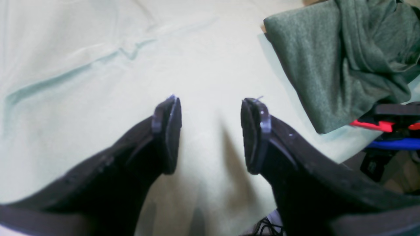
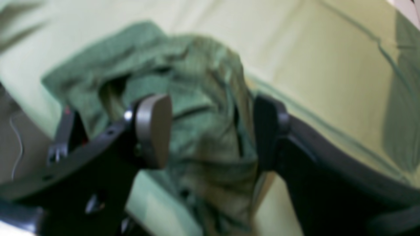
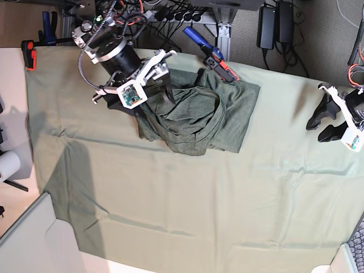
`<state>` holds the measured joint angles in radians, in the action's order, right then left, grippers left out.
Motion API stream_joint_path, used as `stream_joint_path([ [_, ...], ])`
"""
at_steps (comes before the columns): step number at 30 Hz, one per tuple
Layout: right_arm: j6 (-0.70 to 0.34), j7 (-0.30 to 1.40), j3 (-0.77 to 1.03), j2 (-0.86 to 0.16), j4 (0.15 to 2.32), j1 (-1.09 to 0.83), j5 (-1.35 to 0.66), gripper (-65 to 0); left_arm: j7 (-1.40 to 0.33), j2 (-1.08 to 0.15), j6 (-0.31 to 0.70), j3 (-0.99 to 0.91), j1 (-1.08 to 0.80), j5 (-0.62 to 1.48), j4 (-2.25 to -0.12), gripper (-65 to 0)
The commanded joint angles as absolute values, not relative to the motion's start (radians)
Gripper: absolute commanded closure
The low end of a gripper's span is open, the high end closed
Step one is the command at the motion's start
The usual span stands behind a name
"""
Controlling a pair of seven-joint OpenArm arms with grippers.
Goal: Fold the T-shirt properly
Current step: 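Press and tuck the folded shirt edges with the right gripper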
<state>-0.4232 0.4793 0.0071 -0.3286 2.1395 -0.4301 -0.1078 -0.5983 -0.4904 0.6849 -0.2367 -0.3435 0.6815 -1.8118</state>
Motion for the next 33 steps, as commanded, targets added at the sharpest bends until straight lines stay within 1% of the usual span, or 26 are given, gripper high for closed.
stream_joint_path([
  [1, -0.427, 0.461, 0.014, -0.355, 2.162, -0.439, -0.12, -38.6, -0.577, -0.505, 0.698, -0.244, -0.338, 0.699, -1.827, -32.6],
  [8, -0.426, 0.466, 0.013, -0.422, 2.122, -0.473, -0.064, -38.6, -0.575, -0.504, 0.698, -0.244, -0.338, 0.7, -1.827, -32.6],
  [16, -0.426, 0.427, 0.007, -0.421, 2.002, -0.443, -0.056, -38.6, -0.573, -0.504, 0.698, -0.244, -0.338, 0.7, -1.827, -32.7],
  [20, -0.426, 0.411, -0.003, -0.417, 1.99, -0.433, -0.056, -38.6, -0.572, -0.504, 0.698, -0.245, -0.338, 0.7, -1.827, -32.6],
  [24, -0.426, 0.411, -0.038, -0.418, 1.989, -0.418, -0.056, -38.6, -0.572, -0.504, 0.698, -0.245, -0.338, 0.71, -1.827, -32.6],
  [29, -0.424, 0.398, -0.11, -0.411, 1.966, -0.405, 0.015, -38.5, -0.573, -0.504, 0.698, -0.245, -0.338, 0.711, -1.827, -32.6],
  [30, -0.424, 0.389, -0.12, -0.408, 1.958, -0.405, 0.028, -36.7, -0.573, -0.504, 0.698, -0.245, -0.338, 0.711, -1.827, -32.6],
  [31, -0.424, 0.382, -0.127, -0.403, 1.951, -0.405, 0.039, -32.3, -0.573, -0.504, 0.698, -0.244, -0.338, 0.712, -1.827, -32.6],
  [33, -0.423, 0.38, -0.134, -0.395, 1.947, -0.405, 0.049, -18.7, -0.573, -0.504, 0.698, -0.244, -0.338, 0.714, -1.827, -32.6],
])
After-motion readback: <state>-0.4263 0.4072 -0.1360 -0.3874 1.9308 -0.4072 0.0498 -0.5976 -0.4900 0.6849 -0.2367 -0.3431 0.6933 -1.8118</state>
